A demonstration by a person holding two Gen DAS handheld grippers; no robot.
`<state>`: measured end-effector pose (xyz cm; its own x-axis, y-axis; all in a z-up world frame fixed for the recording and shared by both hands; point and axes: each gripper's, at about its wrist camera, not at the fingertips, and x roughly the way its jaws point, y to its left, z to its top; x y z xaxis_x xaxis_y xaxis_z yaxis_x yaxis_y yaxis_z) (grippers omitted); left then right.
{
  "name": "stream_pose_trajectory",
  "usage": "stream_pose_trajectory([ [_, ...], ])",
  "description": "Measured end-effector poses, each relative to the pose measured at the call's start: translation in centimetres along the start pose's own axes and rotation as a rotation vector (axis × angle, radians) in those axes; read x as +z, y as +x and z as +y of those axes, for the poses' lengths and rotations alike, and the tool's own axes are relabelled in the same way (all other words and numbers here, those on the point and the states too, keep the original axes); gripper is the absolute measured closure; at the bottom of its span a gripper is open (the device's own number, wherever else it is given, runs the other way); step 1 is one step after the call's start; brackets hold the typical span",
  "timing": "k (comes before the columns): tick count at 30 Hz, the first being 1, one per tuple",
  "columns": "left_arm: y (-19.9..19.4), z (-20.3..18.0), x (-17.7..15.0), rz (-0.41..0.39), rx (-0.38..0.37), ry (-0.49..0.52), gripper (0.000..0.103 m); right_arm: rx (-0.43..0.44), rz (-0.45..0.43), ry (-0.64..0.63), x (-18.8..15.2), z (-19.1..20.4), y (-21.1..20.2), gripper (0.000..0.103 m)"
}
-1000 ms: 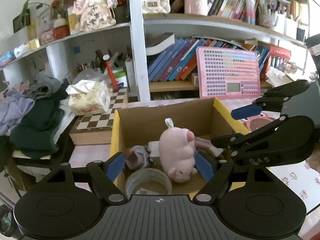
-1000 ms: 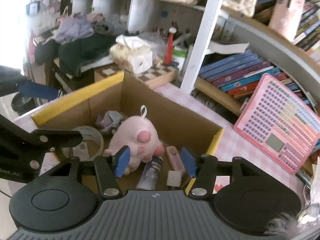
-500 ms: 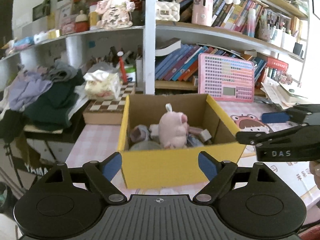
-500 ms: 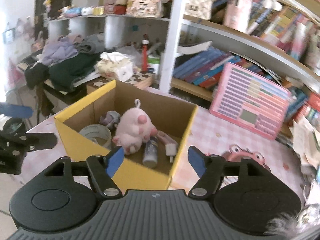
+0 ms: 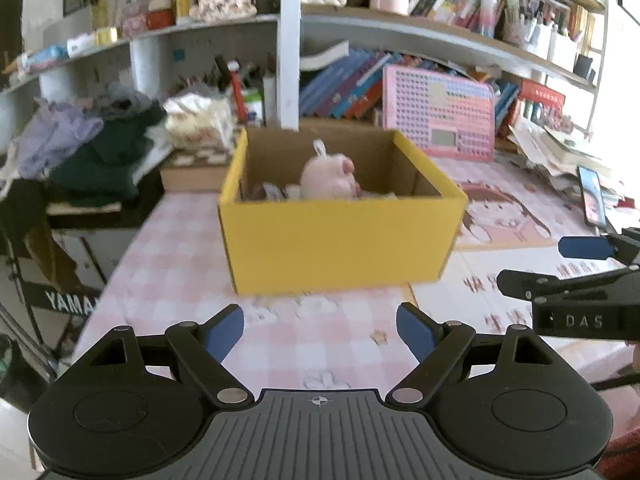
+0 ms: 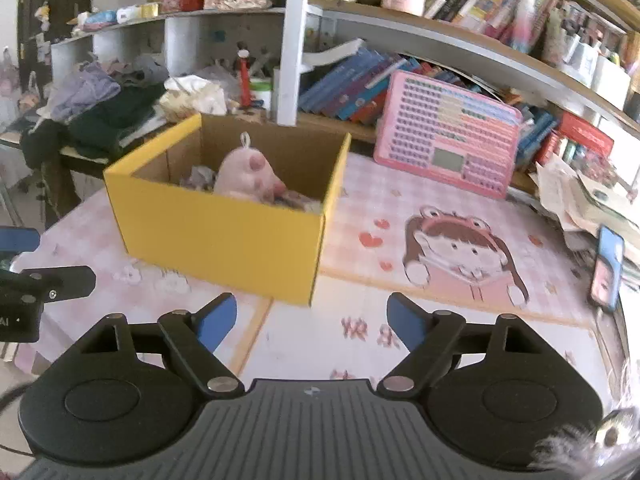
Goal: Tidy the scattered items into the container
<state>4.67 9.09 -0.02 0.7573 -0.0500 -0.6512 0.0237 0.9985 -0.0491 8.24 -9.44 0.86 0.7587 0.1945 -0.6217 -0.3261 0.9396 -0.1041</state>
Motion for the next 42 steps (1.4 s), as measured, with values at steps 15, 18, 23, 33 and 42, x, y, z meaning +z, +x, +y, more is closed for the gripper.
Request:
stream_pose_trajectory([
  [15,0.8,-2.6,-1.8,0.11,-0.086,0.043,0.017,-0.013,0.103,0.023,-3.9,-0.2,-1.7,0.017],
  [18,1.2,-2.6,-2.1,0.137,-0.092,0.027,0.017,-0.008,0.121,0.031,-4.4,-0.4,-1.8,0.016],
  [23,1.6,-2.9,-2.9,0.193,-0.098,0.027,0.017,0.005,0.144,0.05,-4.8,-0.7,-1.5,0.016],
  [33,1.3,-2.7,-3.6,0.213,-0.088,0.028,0.012,0.056,0.182,0.022,-5.2,0.3,-0.7,0.014],
  [42,1.5,-2.6,-3.4,0.207,-0.099,0.032,0.008,0.044,0.18,0.021,-5.1,0.3,-0.9,0.013],
])
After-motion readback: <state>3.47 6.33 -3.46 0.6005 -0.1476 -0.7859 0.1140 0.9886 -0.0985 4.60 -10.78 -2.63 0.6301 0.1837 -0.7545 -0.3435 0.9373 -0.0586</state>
